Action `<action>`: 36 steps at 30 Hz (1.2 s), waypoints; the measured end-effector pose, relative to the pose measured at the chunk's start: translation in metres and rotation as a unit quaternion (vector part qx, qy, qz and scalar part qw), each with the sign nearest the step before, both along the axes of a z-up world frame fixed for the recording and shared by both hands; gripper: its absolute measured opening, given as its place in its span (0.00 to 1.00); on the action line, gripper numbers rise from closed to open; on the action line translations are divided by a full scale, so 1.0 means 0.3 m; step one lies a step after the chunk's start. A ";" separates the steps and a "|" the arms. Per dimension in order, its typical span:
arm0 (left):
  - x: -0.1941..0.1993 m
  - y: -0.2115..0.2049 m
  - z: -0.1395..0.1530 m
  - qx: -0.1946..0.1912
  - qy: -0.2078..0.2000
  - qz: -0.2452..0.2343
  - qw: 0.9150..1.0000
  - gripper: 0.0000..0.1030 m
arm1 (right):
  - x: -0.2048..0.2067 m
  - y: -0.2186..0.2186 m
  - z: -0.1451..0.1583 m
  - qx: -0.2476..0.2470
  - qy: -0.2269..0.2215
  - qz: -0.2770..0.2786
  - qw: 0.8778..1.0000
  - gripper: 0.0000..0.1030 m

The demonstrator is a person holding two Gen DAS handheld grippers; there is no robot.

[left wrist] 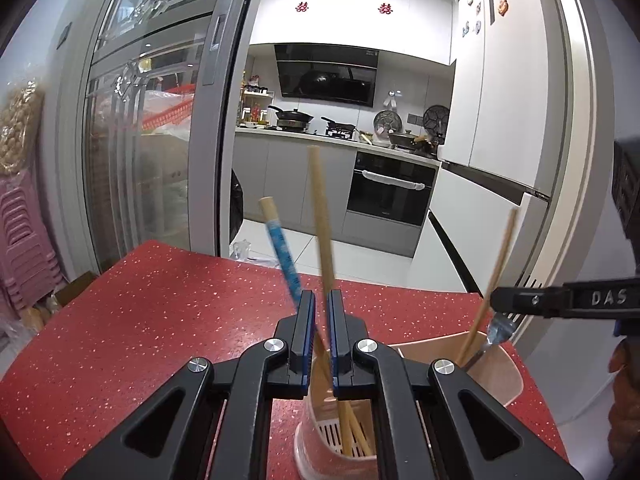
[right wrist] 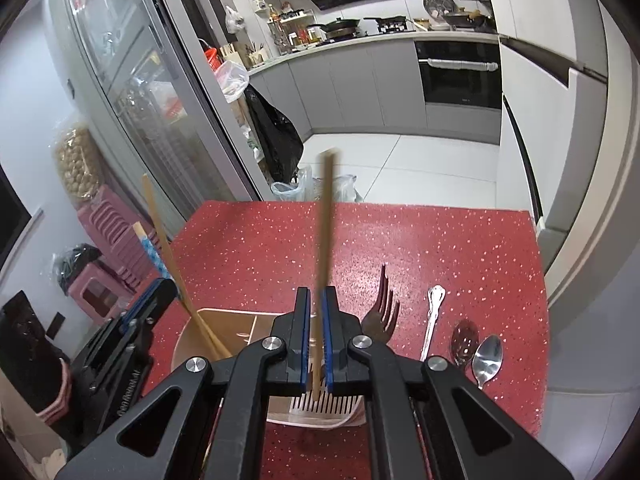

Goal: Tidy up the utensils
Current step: 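Move both open tools back over the remaining utensils on the table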

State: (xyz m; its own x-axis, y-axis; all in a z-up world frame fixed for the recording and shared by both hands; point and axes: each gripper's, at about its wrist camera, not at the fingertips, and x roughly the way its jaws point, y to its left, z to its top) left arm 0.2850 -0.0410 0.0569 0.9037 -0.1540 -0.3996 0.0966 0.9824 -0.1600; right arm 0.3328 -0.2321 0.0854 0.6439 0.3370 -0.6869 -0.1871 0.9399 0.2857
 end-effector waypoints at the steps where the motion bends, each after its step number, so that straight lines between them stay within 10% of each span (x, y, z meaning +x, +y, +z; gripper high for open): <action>1: -0.001 0.003 0.001 0.000 0.003 0.002 1.000 0.30 | 0.001 -0.002 -0.005 0.001 0.004 -0.001 1.000 0.07; 6: -0.012 0.017 0.007 0.000 0.012 0.007 1.000 0.30 | -0.003 -0.017 -0.010 0.008 0.013 -0.006 1.000 0.09; 11: -0.052 0.024 0.032 0.013 0.016 0.004 1.000 0.30 | -0.045 -0.032 0.015 0.022 -0.001 -0.014 1.000 0.43; 36: -0.418 0.179 -0.113 0.045 0.150 -0.029 0.987 0.30 | -0.469 0.008 -0.146 0.054 0.065 -0.014 0.996 0.71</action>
